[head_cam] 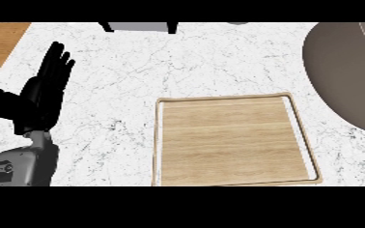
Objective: Pick the tomato from the tray and place it in the pot
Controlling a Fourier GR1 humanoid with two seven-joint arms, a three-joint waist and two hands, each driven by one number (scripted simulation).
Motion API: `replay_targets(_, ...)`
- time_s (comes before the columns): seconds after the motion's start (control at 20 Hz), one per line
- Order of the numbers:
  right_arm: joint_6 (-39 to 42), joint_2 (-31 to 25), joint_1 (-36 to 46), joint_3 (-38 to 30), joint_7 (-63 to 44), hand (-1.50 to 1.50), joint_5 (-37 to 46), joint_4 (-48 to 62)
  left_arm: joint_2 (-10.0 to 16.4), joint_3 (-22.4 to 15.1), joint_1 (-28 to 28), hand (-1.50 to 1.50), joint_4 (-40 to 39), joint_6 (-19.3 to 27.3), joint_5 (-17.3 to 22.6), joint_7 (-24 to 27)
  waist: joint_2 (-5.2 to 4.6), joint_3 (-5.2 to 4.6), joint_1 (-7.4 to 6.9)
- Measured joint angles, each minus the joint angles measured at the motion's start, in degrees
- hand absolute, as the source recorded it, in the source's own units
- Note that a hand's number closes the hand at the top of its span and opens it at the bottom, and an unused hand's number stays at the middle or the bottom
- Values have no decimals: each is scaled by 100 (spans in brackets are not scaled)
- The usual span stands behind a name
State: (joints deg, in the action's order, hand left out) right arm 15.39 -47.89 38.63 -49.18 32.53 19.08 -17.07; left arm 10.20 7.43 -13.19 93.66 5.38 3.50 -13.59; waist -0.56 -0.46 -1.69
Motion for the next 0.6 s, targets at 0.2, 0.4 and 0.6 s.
replay_targets(0.2,338,-333,-137,-30,140,-150,-57,264,24,43,-16,0,-70,-41,32,46,-25,46,-14)
replay_targets(0.4,650,-591,-344,-24,350,-150,-83,415,-9,21,-47,0,-83,5,-11,46,-33,67,-9)
replay_targets(0.6,828,-765,-536,-44,498,-150,-122,535,6,25,10,0,-24,-30,6,47,-34,76,-22)
